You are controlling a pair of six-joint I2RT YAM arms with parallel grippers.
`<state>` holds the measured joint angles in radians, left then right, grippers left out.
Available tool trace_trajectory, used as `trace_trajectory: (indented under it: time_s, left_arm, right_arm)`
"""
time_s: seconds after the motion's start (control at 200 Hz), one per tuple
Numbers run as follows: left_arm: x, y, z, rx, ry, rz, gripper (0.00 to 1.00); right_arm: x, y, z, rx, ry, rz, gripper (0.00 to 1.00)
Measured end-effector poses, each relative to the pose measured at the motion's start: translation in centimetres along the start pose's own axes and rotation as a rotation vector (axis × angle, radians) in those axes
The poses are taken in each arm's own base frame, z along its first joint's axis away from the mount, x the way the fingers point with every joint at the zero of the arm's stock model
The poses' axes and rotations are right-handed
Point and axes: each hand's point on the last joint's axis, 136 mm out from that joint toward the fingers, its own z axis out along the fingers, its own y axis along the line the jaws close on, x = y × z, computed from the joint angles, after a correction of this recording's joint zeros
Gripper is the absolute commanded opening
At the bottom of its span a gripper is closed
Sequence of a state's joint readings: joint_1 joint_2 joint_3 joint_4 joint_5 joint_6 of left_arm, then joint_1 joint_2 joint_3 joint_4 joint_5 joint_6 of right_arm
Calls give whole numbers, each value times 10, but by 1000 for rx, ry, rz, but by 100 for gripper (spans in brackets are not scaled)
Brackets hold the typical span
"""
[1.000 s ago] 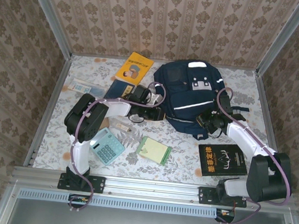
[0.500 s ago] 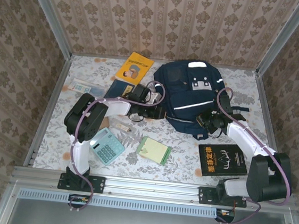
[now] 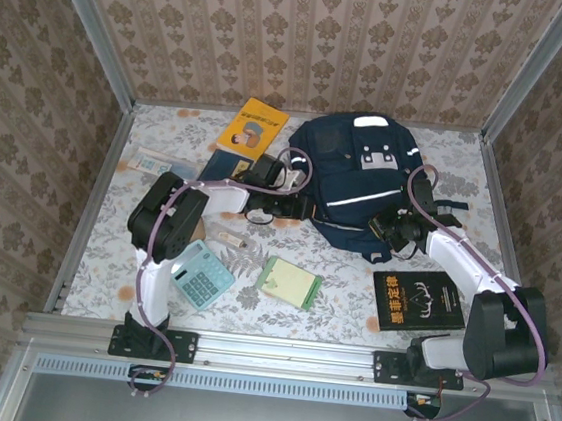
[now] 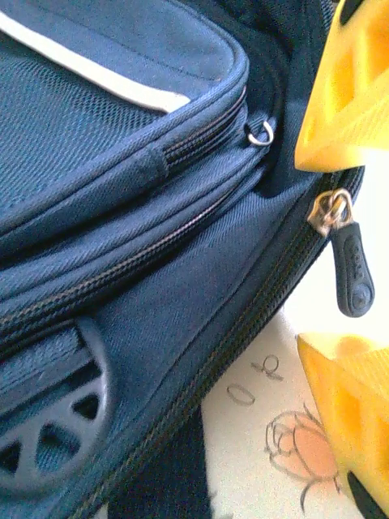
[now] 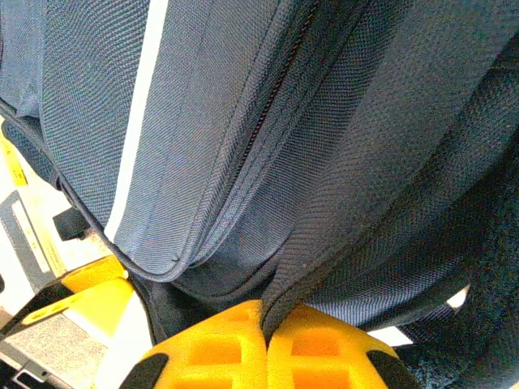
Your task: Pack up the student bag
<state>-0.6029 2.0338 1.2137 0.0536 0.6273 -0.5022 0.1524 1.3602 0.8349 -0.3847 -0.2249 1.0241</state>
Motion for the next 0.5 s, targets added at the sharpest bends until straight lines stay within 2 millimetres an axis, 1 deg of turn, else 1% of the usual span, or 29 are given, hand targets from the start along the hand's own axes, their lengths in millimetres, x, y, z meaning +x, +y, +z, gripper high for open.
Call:
trace_trajectory:
  time_s: [0.09,0.13,0.245,0.5]
  left_arm:
    - [2,-6,2,20,9,4,46]
    - [5,-8,3,29,16,6,43]
    - [9,-9,4,42,28,2,36]
    - [16,-9,4,53,43,-5,33]
  right_arm:
    - [0,0,0,1,1,0,0]
    - [0,0,0,1,1,0,0]
    - [0,0,1,2,1,1,0]
    - [0,-1,3,5,4,1,0]
